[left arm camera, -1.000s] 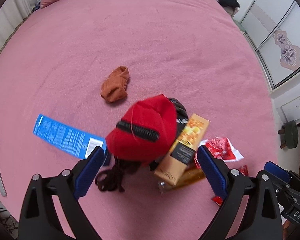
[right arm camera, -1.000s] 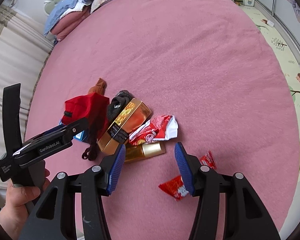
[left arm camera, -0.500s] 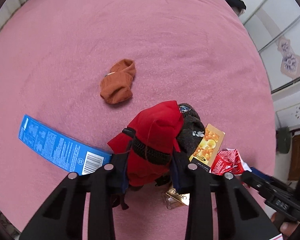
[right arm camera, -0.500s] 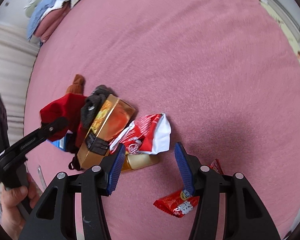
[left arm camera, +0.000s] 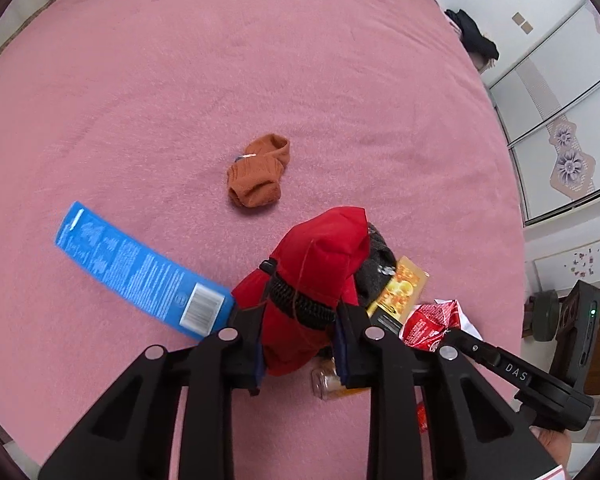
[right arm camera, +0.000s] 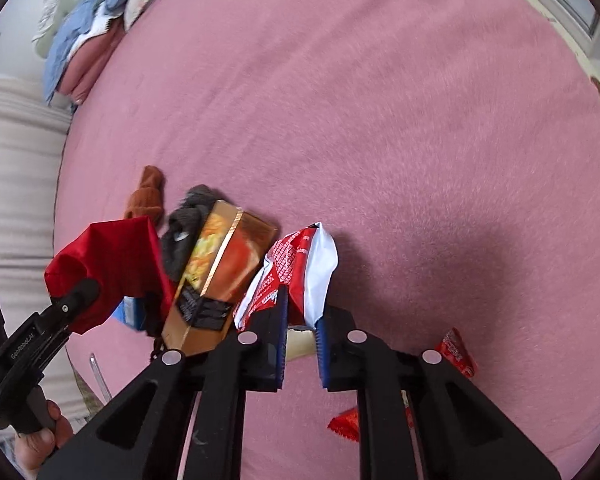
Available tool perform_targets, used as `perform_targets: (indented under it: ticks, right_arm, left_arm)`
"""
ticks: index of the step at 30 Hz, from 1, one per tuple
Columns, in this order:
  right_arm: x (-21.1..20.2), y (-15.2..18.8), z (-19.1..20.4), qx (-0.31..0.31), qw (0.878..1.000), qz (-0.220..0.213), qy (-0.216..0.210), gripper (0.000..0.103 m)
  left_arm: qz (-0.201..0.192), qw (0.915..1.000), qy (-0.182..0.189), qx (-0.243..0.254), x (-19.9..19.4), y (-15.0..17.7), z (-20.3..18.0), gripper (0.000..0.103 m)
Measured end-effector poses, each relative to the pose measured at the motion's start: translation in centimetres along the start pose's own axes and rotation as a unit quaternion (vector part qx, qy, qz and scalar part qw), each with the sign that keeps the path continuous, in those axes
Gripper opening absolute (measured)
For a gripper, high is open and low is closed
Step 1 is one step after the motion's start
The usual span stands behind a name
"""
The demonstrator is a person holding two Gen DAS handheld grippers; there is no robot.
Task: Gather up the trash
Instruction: 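Grasp the red bag with the left gripper while the right gripper grasps the red-white wrapper, then carry the red bag and wrapper over the yellow bucket with both grippers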
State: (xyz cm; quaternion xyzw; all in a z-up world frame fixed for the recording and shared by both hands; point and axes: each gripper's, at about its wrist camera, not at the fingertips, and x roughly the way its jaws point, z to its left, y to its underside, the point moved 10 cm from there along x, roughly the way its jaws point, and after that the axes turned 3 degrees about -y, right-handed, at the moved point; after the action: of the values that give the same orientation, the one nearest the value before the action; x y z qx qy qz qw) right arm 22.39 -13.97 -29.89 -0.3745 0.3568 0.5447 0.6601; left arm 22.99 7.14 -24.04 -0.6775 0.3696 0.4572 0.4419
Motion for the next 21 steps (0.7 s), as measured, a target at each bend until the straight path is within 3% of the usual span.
perform_targets:
  ticks: [10, 21]
  right_arm:
    - [-7.0, 1.9, 2.0, -0.058, 0.998, -0.036, -0.018, 0.012]
    - [-15.0, 6.0, -2.3, -0.041, 0.996, -0.084, -0.008, 0.012]
  left_arm:
    - [-0.038, 0.9989, 0.027, 0.006, -7.0, 2.0, -2.2, 0.024]
    - [-0.045, 0.9966, 0.051, 0.047, -12.1, 7.4, -7.4, 0.024]
